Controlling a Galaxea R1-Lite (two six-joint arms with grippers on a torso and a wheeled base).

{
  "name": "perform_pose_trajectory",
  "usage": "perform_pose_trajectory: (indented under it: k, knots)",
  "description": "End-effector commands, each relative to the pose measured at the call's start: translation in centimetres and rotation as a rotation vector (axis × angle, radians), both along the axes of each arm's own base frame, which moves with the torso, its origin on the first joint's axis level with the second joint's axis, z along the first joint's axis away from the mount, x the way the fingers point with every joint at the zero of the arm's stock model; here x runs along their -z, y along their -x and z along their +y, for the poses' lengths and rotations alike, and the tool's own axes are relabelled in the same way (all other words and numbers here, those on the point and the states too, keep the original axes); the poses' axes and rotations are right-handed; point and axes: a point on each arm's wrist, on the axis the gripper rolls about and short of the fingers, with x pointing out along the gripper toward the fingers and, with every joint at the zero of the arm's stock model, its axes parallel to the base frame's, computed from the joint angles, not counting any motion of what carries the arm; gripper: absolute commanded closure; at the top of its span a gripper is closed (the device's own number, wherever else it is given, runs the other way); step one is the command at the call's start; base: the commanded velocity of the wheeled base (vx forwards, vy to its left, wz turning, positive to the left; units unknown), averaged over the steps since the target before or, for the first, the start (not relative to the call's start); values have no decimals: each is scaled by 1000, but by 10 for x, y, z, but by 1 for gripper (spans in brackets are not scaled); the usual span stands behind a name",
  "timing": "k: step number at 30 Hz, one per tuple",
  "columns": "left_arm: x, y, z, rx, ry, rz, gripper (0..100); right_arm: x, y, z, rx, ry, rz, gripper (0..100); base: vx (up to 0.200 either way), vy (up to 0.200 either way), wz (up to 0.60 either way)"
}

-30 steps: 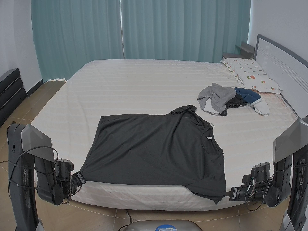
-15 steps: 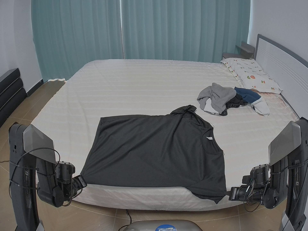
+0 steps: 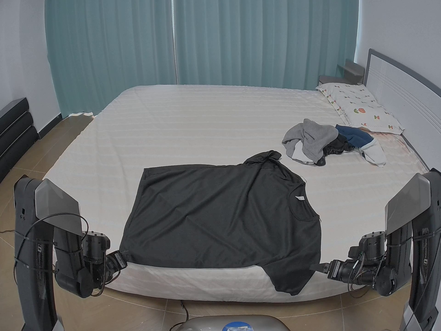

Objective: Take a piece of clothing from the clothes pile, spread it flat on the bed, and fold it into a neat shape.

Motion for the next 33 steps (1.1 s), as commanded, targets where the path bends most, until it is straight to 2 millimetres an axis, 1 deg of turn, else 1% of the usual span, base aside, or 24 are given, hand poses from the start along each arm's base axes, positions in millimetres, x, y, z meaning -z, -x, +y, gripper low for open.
perform_pose_trajectory:
  k: [1,2,4,8,13,20,28,30,32,33]
  knots:
    - [-11,-3,-4,2,14,-70,0,-2,-8,-5,37,-80,-17,0,0,0,0]
    - [-13,-4,-4,0,17,-80,0,-3,-9,-5,39,-89,-18,0,0,0,0]
    - [-23,-6,-2,-18,37,-150,0,-6,-11,-7,48,-152,-26,0,0,0,0]
    - [-25,-8,0,-37,54,-185,0,-9,-13,-7,76,-196,-26,0,0,0,0]
    - [-21,-10,4,-48,70,-185,0,-14,-19,-6,128,-262,-32,0,0,200,0]
    - [-20,-10,5,-23,99,-179,0,-15,-20,-6,139,-276,-33,0,0,200,0]
    - [-22,-12,3,-24,114,-193,0,-16,-21,-6,139,-280,-36,0,0,0,0]
    - [-23,-12,1,-22,120,-193,0,-17,-29,-9,163,-298,-66,0,0,0,0]
    - [-23,-12,1,-21,123,-193,0,-22,-34,-9,189,-337,-78,0,0,0,0]
    - [-23,-12,1,-21,123,-193,0,-22,-34,-9,189,-337,-78,0,200,0,0]
